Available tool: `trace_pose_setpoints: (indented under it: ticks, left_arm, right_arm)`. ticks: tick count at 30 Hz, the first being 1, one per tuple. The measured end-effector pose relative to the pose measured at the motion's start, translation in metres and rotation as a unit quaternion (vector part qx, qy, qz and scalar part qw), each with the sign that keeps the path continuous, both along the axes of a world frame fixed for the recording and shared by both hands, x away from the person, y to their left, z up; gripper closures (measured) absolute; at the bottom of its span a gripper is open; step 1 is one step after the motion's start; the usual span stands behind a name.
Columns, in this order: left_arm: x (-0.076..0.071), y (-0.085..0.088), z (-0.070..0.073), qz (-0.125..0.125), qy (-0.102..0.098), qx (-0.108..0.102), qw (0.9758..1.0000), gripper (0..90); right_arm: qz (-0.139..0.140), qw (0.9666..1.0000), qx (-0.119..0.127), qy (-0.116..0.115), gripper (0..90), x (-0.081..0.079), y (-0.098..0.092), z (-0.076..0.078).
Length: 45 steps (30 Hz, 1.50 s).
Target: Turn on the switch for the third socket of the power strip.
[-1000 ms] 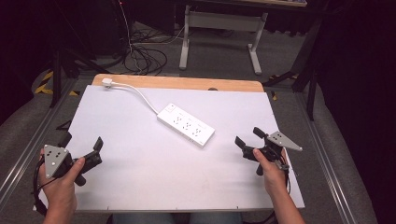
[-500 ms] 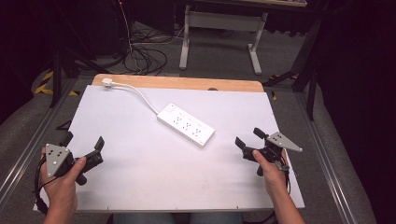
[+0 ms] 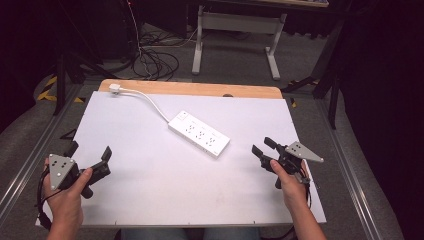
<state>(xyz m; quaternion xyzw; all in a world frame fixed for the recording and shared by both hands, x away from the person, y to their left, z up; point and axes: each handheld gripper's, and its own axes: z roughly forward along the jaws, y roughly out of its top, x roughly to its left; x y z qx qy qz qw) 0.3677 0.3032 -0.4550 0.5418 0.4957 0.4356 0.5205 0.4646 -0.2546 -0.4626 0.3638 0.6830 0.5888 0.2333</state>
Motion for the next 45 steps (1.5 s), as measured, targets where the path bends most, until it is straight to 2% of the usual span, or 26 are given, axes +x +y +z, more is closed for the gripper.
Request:
trace_pose_setpoints:
  ticks: [2,3,4,5,6,7,8,10,11,13,20,21,23,30,32,41,45]
  left_arm:
    - [0.0,0.0,0.0,-0.001,0.001,0.0,1.0,2.0]
    - [0.001,0.0,0.0,-0.001,0.001,0.0,1.0,2.0]
    - [0.001,0.0,0.0,0.0,0.0,-0.001,1.0,2.0]
    - [0.001,0.001,0.0,0.0,0.0,-0.001,1.0,2.0]
    - [0.001,0.001,0.0,0.0,0.0,0.0,1.0,2.0]
    - [0.001,0.001,0.0,-0.001,0.0,0.001,1.0,2.0]
    - [0.001,0.0,0.0,-0.001,0.0,0.0,1.0,2.0]
    - [0.001,0.0,0.0,-0.001,0.0,0.001,1.0,2.0]
    - [0.001,0.0,0.0,-0.001,0.0,0.002,1.0,2.0]
    - [0.001,-0.001,0.0,-0.002,0.001,0.002,1.0,2.0]
    - [0.001,0.0,0.0,-0.002,0.002,0.007,1.0,2.0]
    - [0.001,0.0,0.0,-0.001,0.002,0.008,1.0,2.0]
    - [0.001,0.001,-0.001,-0.001,0.002,0.009,1.0,2.0]
    - [0.002,-0.004,0.0,-0.004,0.002,0.023,0.9997,2.1]
    - [0.003,-0.004,0.0,-0.005,0.003,0.027,0.9996,2.0]
    - [0.002,-0.002,-0.001,-0.001,0.004,0.026,0.9996,2.1]
    - [0.002,-0.002,-0.001,-0.001,0.005,0.026,0.9996,2.1]
  right_arm:
    - [0.011,0.9999,-0.001,0.004,52.2,0.0,0.002,0.0]
    - [0.011,0.9999,-0.001,0.004,52.2,0.0,0.002,0.0]
    - [0.018,0.9998,0.0,0.009,56.3,0.0,0.003,0.0]
    - [0.018,0.9998,0.0,0.009,59.7,0.0,0.003,0.0]
    - [0.02,0.9997,0.0,0.014,67.3,0.0,0.003,0.001]
    - [0.02,0.9997,0.0,0.014,67.3,0.0,0.003,0.001]
    - [0.018,0.9997,-0.002,0.015,71.2,-0.001,0.003,0.001]
    - [0.011,0.9997,-0.003,0.02,82.8,-0.002,0.003,0.003]
    - [0.011,0.9997,-0.003,0.02,82.8,-0.002,0.003,0.003]
    - [0.019,0.9995,0.004,0.024,89.4,-0.002,0.002,0.005]
    - [0.039,0.9986,-0.007,0.035,90.0,0.0,0.007,0.009]
    - [0.04,0.9986,-0.009,0.034,90.0,0.001,0.008,0.01]
    - [0.041,0.9984,-0.032,0.023,90.0,0.004,0.012,0.017]
    - [0.049,0.9978,-0.044,0.008,90.0,0.01,0.022,0.033]
    - [0.051,0.9969,-0.059,0.004,90.0,0.013,0.027,0.039]
    - [0.052,0.997,-0.056,-0.004,90.0,0.021,0.039,0.052]
    - [0.055,0.9958,-0.073,-0.005,90.0,0.024,0.049,0.056]
